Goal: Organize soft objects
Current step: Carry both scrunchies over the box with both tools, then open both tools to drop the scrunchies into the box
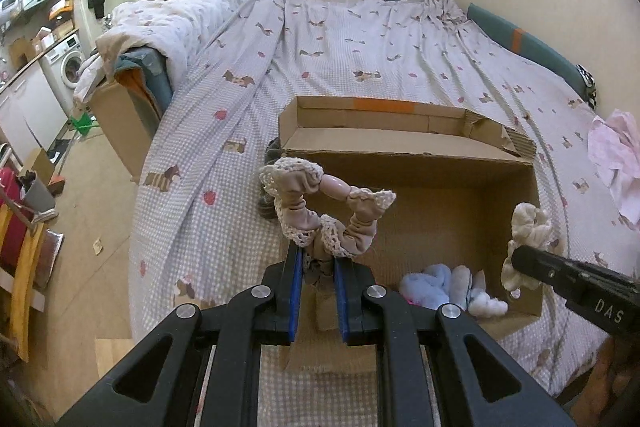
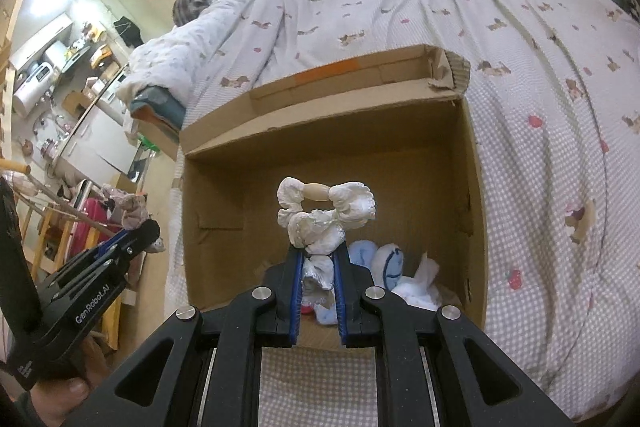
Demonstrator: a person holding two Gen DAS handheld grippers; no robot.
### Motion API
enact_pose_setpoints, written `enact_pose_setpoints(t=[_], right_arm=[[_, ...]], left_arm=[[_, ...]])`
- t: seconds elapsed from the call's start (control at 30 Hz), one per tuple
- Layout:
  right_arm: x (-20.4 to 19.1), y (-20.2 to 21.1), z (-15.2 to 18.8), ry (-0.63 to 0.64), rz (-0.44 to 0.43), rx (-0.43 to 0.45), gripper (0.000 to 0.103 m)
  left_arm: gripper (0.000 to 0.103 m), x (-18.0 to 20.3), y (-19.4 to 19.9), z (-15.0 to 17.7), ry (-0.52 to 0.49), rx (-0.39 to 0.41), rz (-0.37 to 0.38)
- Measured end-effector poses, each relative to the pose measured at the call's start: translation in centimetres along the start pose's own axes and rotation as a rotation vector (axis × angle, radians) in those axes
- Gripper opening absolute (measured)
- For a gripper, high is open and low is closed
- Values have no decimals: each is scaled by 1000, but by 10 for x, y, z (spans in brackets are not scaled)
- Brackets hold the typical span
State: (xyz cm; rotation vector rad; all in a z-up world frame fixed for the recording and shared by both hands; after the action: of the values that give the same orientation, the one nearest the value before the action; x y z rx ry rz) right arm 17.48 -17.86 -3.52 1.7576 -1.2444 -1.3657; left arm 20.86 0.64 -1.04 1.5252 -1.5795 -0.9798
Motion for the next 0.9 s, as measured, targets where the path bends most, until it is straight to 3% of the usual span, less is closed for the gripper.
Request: enact_pose_setpoints(t=[0.37,0.7,0.9], right_arm=[[11,-33,5,-33,28,-84,16],[14,-57,9,-40,88,-150,16],[22,-58,10,-63,104,-158,16]], left_arm=[[14,7,-54,6,10,-102,80],[13,11,-70,16,16,-158,96],[13,20,-71,17,-15,-150,100]])
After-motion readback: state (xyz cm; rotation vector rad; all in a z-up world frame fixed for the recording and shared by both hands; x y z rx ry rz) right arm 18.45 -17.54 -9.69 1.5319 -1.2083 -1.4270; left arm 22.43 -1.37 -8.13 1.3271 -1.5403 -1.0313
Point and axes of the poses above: each gripper's, at about its wrist camera, not at the fingertips, and y roughly against the way its jaws point, x to its right, z to its underside, the point moved 4 cm from there along -y, roughly the way its jaws point, and after that the axes turned 12 degrees about -x, right-handed, at the moved point
